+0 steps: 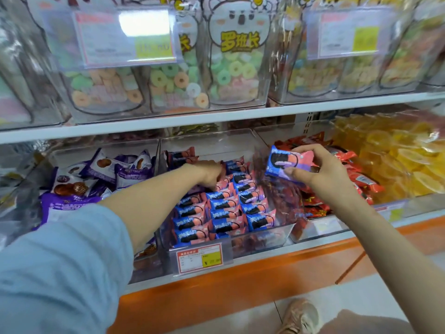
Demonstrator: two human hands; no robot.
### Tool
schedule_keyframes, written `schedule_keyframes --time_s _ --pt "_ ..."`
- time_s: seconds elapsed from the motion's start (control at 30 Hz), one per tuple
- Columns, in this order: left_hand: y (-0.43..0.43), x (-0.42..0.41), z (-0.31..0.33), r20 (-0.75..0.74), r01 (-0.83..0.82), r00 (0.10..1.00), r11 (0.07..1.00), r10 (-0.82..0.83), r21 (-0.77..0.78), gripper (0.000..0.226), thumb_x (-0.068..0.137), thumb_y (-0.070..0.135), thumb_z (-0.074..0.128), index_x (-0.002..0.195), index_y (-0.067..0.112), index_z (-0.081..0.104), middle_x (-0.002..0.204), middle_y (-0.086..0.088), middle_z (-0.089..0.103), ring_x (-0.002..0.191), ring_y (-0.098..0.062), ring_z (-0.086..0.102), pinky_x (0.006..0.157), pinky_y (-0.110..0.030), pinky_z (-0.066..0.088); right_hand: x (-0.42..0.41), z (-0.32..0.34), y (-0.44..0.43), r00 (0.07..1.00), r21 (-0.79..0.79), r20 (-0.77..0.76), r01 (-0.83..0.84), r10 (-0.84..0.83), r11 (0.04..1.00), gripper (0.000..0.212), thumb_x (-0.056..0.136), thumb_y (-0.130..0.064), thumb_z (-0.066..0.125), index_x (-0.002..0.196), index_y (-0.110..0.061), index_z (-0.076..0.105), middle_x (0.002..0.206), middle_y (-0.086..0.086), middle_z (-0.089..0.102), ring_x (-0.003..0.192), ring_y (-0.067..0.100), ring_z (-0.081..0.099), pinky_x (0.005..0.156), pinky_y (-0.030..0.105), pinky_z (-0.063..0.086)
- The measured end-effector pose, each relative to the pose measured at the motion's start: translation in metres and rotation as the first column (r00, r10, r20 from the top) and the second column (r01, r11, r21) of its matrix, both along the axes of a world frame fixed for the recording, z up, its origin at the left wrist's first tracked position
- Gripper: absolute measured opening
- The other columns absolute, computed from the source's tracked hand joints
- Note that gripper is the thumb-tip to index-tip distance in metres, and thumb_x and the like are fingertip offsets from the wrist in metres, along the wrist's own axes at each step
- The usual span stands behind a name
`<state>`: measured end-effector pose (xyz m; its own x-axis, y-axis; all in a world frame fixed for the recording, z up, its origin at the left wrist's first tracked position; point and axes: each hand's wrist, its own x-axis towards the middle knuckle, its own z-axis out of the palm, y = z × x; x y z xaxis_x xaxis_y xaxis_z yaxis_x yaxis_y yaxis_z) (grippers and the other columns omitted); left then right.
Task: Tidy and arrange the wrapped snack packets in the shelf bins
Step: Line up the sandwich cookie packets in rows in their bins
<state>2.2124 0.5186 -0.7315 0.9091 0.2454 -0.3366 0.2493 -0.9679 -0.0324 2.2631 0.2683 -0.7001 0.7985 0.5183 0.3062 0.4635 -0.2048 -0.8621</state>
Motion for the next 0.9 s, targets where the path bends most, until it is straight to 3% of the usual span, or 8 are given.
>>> schedule_keyframes --time_s 0.07,0.17,0.33,0.43,0.6,0.73,0.9 --pt "0.001 0.003 -0.004 0.023 0.054 0.998 0.993 -0.052 -0.108 0.024 0.081 0.009 0.068 0.098 0.014 0.053 0.098 -0.005 0.058 0.089 -0.022 0.050 0.065 -0.026 0.035 -0.001 0.000 0.001 1.000 -0.010 0.019 0.012 -0.011 1.000 0.028 0.079 -0.012 0.073 0.099 -0.022 0.057 0.088 -0.011 0.060 0.072 -0.004 0.057 0.062 0.011 0.044" --pt "-0.002 0.008 -0.008 0.053 0.113 0.993 0.973 -0.105 -0.203 0.025 0.079 -0.003 0.062 0.086 0.016 0.048 0.080 0.004 0.051 0.082 -0.016 0.045 0.061 -0.022 0.033 -0.001 -0.001 0.003 1.000 -0.002 0.019 0.006 -0.006 1.000 0.027 0.080 -0.011 0.072 0.101 -0.020 0.057 0.088 -0.014 0.060 0.069 -0.008 0.056 0.058 0.003 0.042" --pt "-0.001 0.015 -0.020 0.190 0.100 0.977 0.995 -0.097 -0.009 0.016 0.084 0.010 0.062 0.099 0.010 0.060 0.102 -0.006 0.061 0.088 -0.023 0.052 0.069 -0.028 0.037 -0.002 -0.001 0.003 1.000 0.000 0.005 -0.005 0.005 1.000 0.026 0.081 -0.012 0.071 0.100 -0.022 0.057 0.089 -0.015 0.060 0.073 -0.007 0.058 0.062 0.008 0.044" --pt "0.004 0.017 -0.020 0.236 0.024 0.971 1.000 -0.025 0.006 0.022 0.084 0.018 0.066 0.102 0.010 0.059 0.111 -0.010 0.059 0.097 -0.028 0.056 0.075 -0.031 0.043 -0.002 0.000 0.002 1.000 -0.010 0.016 -0.005 0.005 1.000 0.026 0.081 -0.013 0.071 0.100 -0.024 0.056 0.090 -0.015 0.061 0.079 -0.002 0.059 0.065 0.012 0.045" --pt "0.011 0.014 -0.007 0.013 -0.120 0.992 0.987 0.122 -0.103 0.067 0.080 0.032 0.072 0.132 0.004 0.042 0.132 -0.013 0.051 0.116 -0.029 0.051 0.097 -0.034 0.043 -0.002 0.000 0.002 1.000 -0.022 0.024 -0.014 0.014 1.000 0.027 0.082 -0.017 0.071 0.102 -0.025 0.055 0.092 -0.015 0.060 0.083 0.000 0.059 0.067 0.014 0.046" --pt "0.007 0.015 -0.006 -0.026 -0.119 0.993 0.989 0.118 -0.082 0.071 0.081 0.031 0.071 0.137 0.003 0.037 0.140 -0.014 0.044 0.124 -0.030 0.046 0.101 -0.034 0.039 -0.003 0.000 0.003 1.000 -0.031 0.030 -0.007 0.008 0.999 0.028 0.082 -0.018 0.071 0.103 -0.024 0.054 0.091 -0.014 0.060 0.081 0.000 0.058 0.067 0.014 0.045" --pt "0.012 0.013 -0.006 -0.072 -0.105 0.993 0.989 0.097 -0.107 0.074 0.078 0.034 0.074 0.138 0.011 0.037 0.134 -0.010 0.049 0.115 -0.028 0.051 0.096 -0.036 0.045 -0.004 0.000 0.003 1.000 -0.041 0.020 -0.009 0.010 0.999 0.027 0.083 -0.019 0.070 0.103 -0.024 0.054 0.092 -0.012 0.060 0.084 0.008 0.059 0.069 0.018 0.048"
